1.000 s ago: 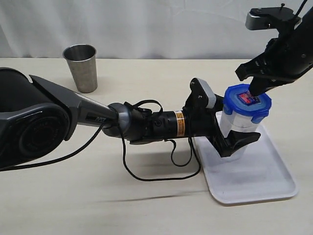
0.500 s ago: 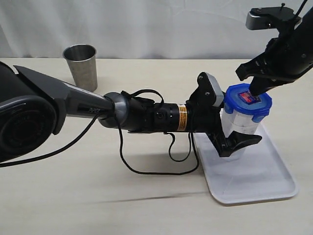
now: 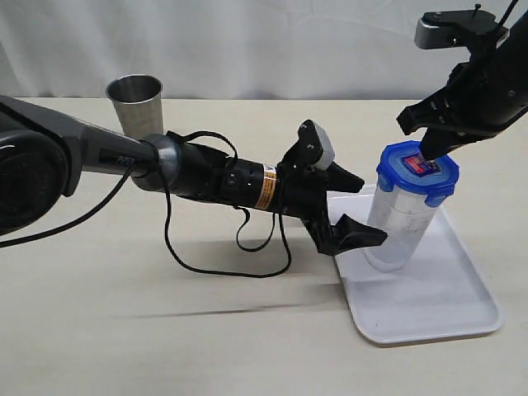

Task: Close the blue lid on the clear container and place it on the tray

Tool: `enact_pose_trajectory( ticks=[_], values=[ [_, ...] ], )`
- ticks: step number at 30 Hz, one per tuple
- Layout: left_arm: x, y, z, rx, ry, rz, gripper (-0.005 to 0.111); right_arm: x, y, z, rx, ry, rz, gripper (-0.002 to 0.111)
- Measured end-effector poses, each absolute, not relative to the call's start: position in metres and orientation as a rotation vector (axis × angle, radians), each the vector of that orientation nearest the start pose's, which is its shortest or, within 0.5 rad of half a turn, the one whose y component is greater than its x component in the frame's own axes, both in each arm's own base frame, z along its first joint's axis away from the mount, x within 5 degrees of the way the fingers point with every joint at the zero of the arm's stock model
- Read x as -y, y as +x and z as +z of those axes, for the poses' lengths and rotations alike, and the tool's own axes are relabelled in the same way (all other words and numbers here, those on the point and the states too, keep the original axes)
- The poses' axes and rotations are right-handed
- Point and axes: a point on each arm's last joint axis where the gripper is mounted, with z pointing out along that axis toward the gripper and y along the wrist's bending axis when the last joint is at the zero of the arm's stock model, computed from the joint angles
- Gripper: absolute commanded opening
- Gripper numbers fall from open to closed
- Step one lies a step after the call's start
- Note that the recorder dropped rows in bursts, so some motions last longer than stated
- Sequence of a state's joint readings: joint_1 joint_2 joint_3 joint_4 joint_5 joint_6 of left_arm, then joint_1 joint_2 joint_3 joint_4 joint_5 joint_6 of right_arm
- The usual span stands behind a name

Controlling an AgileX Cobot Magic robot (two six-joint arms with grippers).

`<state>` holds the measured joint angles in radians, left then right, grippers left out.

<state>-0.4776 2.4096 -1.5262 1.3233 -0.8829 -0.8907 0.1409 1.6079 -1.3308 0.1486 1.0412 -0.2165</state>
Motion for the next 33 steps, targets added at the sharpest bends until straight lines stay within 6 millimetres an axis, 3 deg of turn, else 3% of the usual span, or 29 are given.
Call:
enact_pose_trajectory(
  ticks=[6, 8, 10, 14, 18, 27, 33],
  values=[
    [0.261, 0.399, 0.089, -1.702, 1.265, -1.011, 0.094, -0.058, 0.325, 0.293, -2.757, -0.422, 0.179, 0.004],
    [0.252, 0.403, 0.093, -1.746, 1.265, -0.993, 0.089, -0.058, 0.325, 0.293, -2.757, -0.422, 0.179, 0.004],
    [0.243, 0.408, 0.101, -1.793, 1.258, -0.95, 0.078, -0.058, 0.325, 0.293, -2.757, -0.422, 0.179, 0.004],
    [0.225, 0.416, 0.122, -1.864, 1.237, -0.859, 0.04, -0.058, 0.326, 0.295, -2.75, -0.422, 0.178, 0.004],
    [0.205, 0.423, 0.15, -1.921, 1.119, -0.88, 0.001, -0.058, 0.324, 0.305, -2.718, -0.42, 0.176, 0.004],
    [0.147, 0.433, 0.209, -1.938, 0.886, -0.952, 0.0, -0.054, 0.298, 0.356, -2.505, -0.396, 0.158, 0.004],
    [0.127, 0.433, 0.248, -1.939, 0.743, -0.897, 0.0, -0.049, 0.272, 0.389, -2.31, -0.363, 0.142, 0.004]
  ],
)
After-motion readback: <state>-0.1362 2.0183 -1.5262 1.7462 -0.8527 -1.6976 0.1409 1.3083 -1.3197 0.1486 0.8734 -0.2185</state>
